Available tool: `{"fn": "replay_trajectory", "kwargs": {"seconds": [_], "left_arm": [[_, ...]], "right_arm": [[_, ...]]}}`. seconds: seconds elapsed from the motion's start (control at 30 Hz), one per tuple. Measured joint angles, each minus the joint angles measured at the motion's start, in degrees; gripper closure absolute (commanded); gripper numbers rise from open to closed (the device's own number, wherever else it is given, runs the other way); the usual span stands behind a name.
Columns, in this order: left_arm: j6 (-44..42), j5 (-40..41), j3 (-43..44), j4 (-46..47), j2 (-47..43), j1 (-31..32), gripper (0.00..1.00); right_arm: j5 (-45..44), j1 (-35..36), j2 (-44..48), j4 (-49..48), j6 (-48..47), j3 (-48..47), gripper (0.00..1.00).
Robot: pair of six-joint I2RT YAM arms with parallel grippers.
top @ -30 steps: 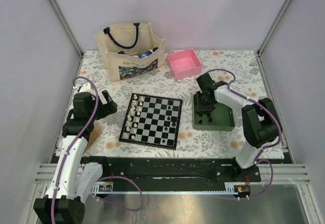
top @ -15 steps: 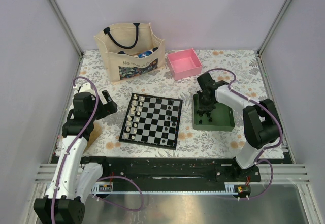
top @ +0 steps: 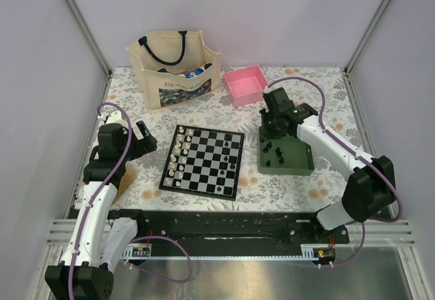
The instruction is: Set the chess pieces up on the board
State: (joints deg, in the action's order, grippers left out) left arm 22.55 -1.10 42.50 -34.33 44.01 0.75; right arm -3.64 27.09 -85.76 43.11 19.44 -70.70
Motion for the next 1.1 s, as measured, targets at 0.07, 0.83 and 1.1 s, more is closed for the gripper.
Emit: {"fn": "replay_trajectory", "kwargs": {"seconds": [0.07,0.83,1.1], "left_arm": [[-0.02,0.0,0.0,0.0,-0.02,0.0,0.01],[-0.02,0.0,0.0,0.0,-0.44,0.0,0.01],[-0.02,0.02,0.0,0.0,-0.44,0.0,0.01]], "right_arm": [[0.02,2.49,-0.09,0.0,0.48,-0.98,0.81],[1.81,14.8,-16.87,-1.92,3.34,-8.87,0.8],[2.89,16.06,-20.28,-2.16,3.43,-9.46,0.79]]}}
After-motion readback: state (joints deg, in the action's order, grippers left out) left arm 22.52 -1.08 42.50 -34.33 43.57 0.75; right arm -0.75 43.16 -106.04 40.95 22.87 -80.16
